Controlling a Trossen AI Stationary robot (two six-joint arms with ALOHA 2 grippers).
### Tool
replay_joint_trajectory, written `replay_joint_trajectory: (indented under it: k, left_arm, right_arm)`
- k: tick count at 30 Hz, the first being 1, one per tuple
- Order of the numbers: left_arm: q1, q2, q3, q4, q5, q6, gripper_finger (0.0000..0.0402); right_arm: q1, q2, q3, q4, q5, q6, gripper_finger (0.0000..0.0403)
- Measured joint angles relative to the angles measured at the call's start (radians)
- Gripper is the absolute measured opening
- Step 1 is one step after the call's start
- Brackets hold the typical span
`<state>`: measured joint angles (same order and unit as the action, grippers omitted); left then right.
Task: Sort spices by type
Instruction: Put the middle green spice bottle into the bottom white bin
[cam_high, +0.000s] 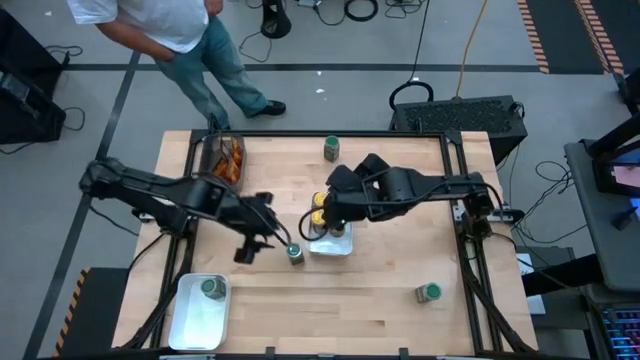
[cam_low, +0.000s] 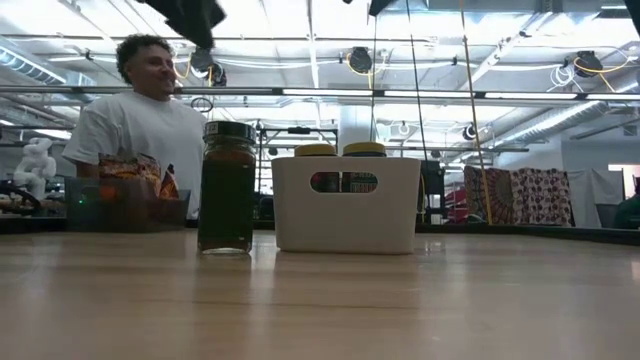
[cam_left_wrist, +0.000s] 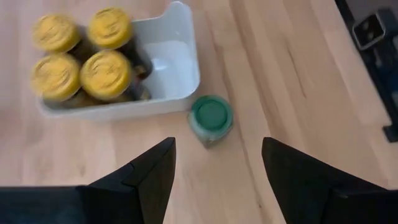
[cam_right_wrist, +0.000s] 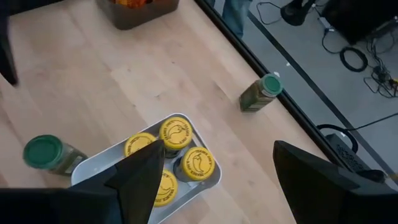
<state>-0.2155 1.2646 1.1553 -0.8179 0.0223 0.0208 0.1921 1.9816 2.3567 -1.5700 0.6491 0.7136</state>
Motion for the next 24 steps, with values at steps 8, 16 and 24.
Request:
replay_joint_trajectory:
  k: [8,16,24]
  left_arm:
    - [-0.027,0.171,0.000,0.063,0.034,0.082,0.0242]
    - [0.009,0.228,0.000,0.160,0.098,0.125,0.0242]
    - [0.018,0.278,0.000,0.172,0.029,0.170,0.0242]
  right_arm:
    - [0.043,-0.002,0.000,-0.001,0.000,0.004,0.0281]
    - [0.052,-0.002,0.000,-0.001,-0.023,-0.055,0.0281]
    - [0.050,-0.002,0.000,-0.001,-0.026,-0.114,0.0281]
